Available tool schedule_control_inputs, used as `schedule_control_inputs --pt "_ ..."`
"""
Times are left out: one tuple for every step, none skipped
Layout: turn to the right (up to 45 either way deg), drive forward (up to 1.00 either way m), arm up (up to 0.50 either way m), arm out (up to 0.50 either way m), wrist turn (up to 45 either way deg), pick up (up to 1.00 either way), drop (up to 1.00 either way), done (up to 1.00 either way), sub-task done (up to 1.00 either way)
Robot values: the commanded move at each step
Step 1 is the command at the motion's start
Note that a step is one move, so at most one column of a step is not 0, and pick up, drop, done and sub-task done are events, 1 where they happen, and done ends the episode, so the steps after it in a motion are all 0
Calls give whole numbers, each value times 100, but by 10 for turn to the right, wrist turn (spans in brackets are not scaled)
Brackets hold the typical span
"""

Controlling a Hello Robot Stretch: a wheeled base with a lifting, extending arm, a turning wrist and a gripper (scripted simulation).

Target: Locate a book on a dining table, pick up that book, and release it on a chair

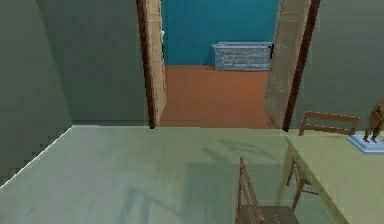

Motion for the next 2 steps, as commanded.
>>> schedule_control_inputs --pt "0 100 0 0 0 0 0 0 0" --pt "450 0 0 0 0 0 0 0 0"
